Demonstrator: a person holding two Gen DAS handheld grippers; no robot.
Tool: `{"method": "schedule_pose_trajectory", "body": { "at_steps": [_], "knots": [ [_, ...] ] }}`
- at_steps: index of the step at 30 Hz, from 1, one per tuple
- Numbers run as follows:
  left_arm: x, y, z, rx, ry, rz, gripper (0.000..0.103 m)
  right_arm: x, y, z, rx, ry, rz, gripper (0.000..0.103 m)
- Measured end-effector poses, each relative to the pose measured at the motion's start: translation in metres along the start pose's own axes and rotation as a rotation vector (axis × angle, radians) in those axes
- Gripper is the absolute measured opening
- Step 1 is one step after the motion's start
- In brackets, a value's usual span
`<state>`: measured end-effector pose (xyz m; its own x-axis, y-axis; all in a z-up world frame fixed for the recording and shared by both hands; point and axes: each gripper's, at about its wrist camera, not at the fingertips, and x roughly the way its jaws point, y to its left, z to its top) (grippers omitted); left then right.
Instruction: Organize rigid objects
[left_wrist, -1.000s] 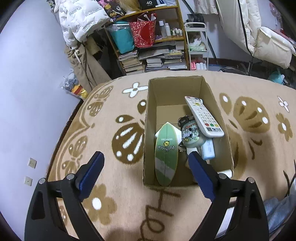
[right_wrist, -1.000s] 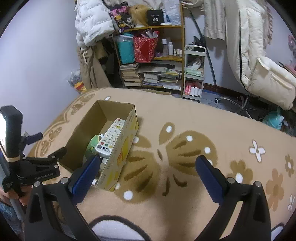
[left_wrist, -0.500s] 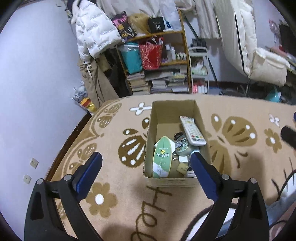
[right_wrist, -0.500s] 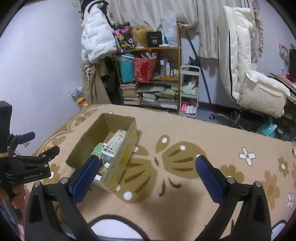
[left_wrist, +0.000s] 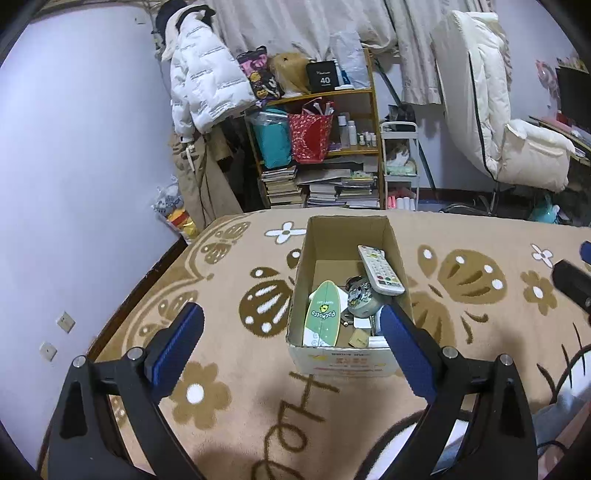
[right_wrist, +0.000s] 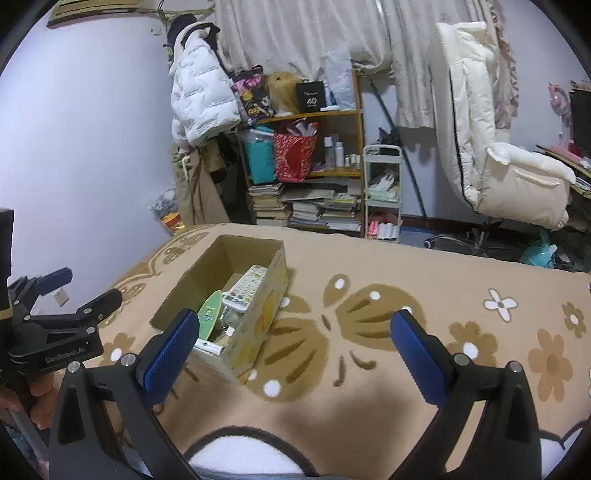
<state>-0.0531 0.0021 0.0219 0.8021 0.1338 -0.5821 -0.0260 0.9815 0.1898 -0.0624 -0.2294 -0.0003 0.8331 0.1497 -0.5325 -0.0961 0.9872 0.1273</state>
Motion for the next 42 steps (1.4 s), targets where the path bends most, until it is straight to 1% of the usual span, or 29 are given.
{"method": "schedule_pose_trajectory", "body": {
  "at_steps": [3, 6, 8, 11, 15, 18, 25, 29, 35, 42],
  "knots": [
    [0.0, 0.006, -0.001, -0.029, 0.0, -0.004, 0.096, -0.004, -0.005, -0.002, 0.018, -0.027, -0.028, 0.103],
    [0.003, 0.01, -0.004, -0.045, 0.014, -0.011, 0.096, -0.004, -0.011, -0.002, 0.04, -0.032, -0.022, 0.103],
    [0.007, 0.011, -0.007, -0.038, 0.028, 0.005, 0.096, -0.002, -0.014, -0.003, 0.052, -0.021, -0.031, 0.103],
    [0.007, 0.012, -0.009, -0.042, 0.025, -0.017, 0.096, 0.004, -0.017, -0.004, 0.068, 0.012, -0.029, 0.103],
    [0.007, 0.012, -0.008, -0.045, 0.016, -0.019, 0.096, 0.008, -0.019, -0.006, 0.082, 0.035, -0.008, 0.103],
    [0.009, 0.01, -0.009, -0.04, 0.022, -0.023, 0.096, 0.006, -0.016, -0.007, 0.059, 0.028, -0.025, 0.103],
    [0.011, 0.008, -0.009, -0.034, 0.033, -0.03, 0.096, 0.003, -0.004, -0.007, 0.0, 0.011, -0.009, 0.103],
    [0.011, 0.006, -0.009, -0.024, 0.03, -0.03, 0.096, -0.001, -0.003, -0.008, -0.005, 0.0, -0.004, 0.103],
    [0.011, 0.006, -0.009, -0.028, 0.032, -0.03, 0.096, -0.002, -0.004, -0.008, 0.005, 0.008, -0.004, 0.103],
    [0.014, 0.006, -0.007, -0.046, 0.052, -0.025, 0.097, -0.002, -0.005, -0.008, 0.006, 0.009, -0.004, 0.103]
  ]
}}
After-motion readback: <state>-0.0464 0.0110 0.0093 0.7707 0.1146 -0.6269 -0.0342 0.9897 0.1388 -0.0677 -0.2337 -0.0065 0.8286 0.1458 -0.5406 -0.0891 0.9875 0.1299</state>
